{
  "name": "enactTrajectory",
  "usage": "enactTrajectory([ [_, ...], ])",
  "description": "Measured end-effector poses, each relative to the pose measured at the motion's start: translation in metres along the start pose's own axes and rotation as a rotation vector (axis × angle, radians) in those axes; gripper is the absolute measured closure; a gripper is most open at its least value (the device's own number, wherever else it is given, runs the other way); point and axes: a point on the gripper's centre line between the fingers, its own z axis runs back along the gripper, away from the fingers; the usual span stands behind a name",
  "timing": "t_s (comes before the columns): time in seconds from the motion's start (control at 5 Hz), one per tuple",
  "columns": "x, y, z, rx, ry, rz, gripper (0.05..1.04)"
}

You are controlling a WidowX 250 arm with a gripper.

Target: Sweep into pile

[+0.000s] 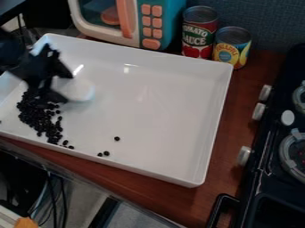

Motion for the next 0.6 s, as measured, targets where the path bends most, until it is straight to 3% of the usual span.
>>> enactTrajectory([
  [0.2,-0.023,-0.017,-0.007,0.005,0.018,0.015,0.375],
  [0.4,-0.039,-0.030,-0.017,0.032,-0.017,0.013,0.375],
  [0.6,-0.050,-0.043,-0.028,0.151,-0.071,-0.007,0.375],
])
